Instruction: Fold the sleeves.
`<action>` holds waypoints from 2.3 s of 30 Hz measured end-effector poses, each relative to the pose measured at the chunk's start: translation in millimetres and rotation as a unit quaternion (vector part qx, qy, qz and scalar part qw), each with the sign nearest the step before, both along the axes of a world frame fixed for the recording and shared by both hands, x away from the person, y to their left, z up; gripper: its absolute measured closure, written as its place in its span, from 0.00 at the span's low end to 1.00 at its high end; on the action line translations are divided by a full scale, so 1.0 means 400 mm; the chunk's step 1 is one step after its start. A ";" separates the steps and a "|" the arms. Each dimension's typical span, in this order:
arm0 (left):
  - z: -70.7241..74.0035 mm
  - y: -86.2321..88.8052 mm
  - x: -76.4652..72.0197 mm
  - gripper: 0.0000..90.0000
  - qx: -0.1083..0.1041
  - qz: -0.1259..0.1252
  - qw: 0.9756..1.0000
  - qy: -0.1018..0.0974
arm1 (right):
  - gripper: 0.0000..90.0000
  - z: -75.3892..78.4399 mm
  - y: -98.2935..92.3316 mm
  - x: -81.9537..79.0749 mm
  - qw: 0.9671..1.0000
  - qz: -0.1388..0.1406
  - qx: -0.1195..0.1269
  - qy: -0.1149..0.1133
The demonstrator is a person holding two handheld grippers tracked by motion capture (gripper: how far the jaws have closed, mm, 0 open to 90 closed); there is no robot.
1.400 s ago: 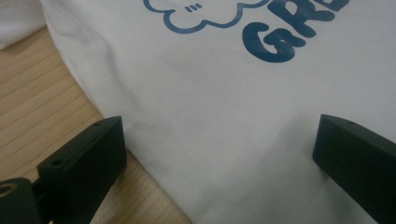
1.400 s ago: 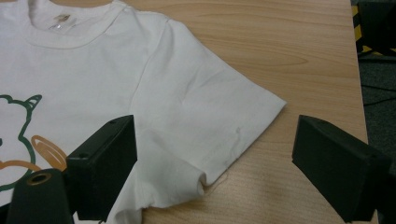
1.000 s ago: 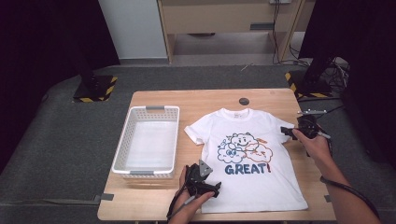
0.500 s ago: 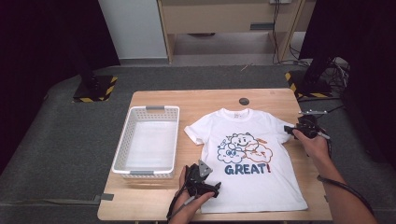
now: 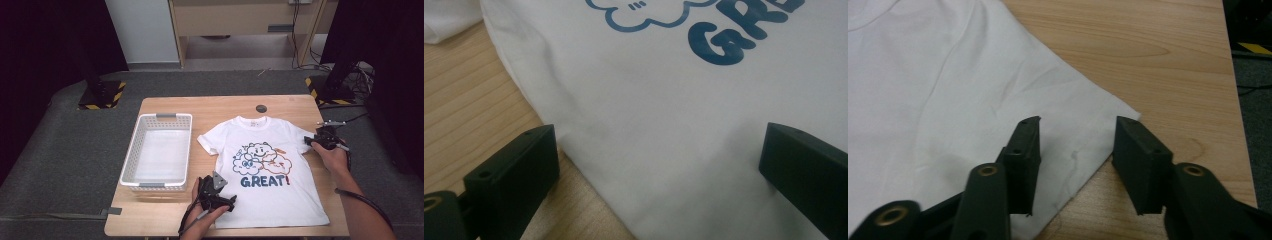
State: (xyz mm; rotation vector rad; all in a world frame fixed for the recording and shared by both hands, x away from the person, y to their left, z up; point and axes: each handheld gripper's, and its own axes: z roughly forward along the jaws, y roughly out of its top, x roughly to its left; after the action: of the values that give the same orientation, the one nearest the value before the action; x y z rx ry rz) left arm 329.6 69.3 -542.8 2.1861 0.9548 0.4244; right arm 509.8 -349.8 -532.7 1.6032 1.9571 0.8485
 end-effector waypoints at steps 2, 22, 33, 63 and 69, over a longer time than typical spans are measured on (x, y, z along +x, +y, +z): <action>0.000 0.000 0.000 0.02 0.000 0.000 1.000 0.000 | 0.73 0.001 0.005 -0.002 1.000 0.010 -0.001 -0.002; 0.000 0.000 0.002 0.02 0.002 -0.003 1.000 0.000 | 0.96 0.080 0.089 -0.008 0.998 0.065 -0.021 -0.018; 0.000 0.000 0.002 0.02 0.001 -0.003 1.000 0.000 | 0.96 0.093 0.168 -0.008 0.995 0.095 -0.034 -0.021; 0.000 0.000 0.002 0.02 0.001 -0.003 1.000 0.000 | 0.70 0.100 0.266 0.012 0.992 0.125 -0.006 -0.025; 0.000 0.000 0.002 0.02 0.001 -0.003 1.000 0.000 | 0.64 0.115 0.221 -0.010 0.992 0.119 -0.001 -0.033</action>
State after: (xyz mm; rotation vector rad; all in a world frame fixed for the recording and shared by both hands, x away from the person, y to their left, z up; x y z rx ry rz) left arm 330.3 69.3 -542.6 2.1914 0.9480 0.4223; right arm 505.7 -261.4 -486.7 1.3396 2.1275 0.9764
